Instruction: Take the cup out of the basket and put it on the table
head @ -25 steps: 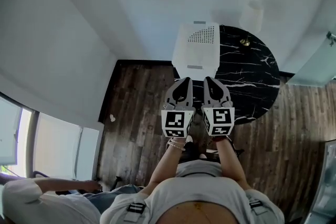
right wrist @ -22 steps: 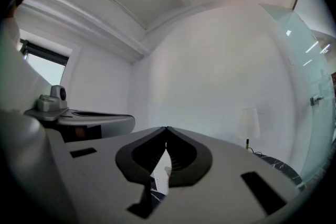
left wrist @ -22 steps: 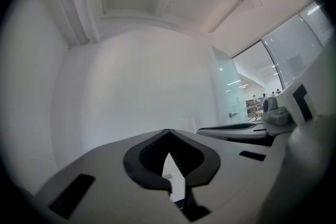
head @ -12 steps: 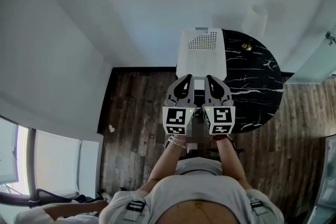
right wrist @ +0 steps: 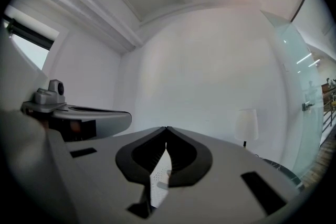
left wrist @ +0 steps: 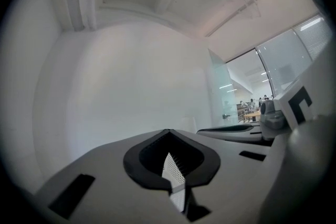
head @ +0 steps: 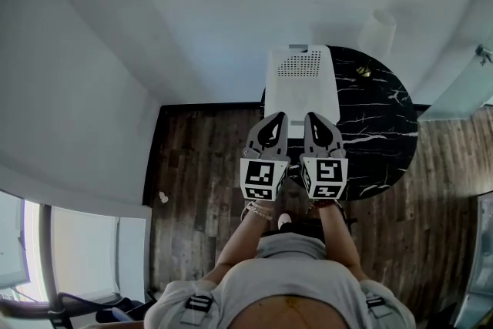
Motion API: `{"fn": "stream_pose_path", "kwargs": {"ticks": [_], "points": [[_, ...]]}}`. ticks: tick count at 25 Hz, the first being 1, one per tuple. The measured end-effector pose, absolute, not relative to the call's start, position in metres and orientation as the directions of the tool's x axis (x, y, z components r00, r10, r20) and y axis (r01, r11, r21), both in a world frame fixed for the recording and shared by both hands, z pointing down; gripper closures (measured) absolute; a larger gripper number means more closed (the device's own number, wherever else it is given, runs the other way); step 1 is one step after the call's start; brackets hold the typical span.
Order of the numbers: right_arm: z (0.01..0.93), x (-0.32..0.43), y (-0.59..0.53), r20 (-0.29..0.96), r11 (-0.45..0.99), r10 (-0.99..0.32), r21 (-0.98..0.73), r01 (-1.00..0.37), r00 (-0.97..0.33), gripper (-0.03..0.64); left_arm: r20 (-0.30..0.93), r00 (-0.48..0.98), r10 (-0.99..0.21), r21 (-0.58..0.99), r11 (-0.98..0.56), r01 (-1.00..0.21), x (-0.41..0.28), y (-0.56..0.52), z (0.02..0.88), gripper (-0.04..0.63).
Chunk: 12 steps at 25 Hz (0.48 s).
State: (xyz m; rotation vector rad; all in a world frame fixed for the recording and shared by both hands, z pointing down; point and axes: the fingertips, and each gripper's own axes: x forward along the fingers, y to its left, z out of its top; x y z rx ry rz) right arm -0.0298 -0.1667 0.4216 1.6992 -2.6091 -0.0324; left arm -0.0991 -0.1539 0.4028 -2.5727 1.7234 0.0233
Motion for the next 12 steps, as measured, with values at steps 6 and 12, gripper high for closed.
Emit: {"fn": "stream_pose_path", "kwargs": {"ticks": [6,12], "points": [[0.428,-0.031,-0.178,0.036,0.393,-0.920,0.043,-0.919,-0.391,0.609,-0.025,0.380,-0.925,-0.009,-0.380,-0.925,-0.108,-0.164,0.410,0.589],[0.433,-0.036,-0.200,0.047,0.419,-0.907,0.043,-0.907,-0.418,0.609,-0.021,0.355,-0.935,0.014,-0.355,-0.935,-0.112,-0.181,0.414,0.589]]}}
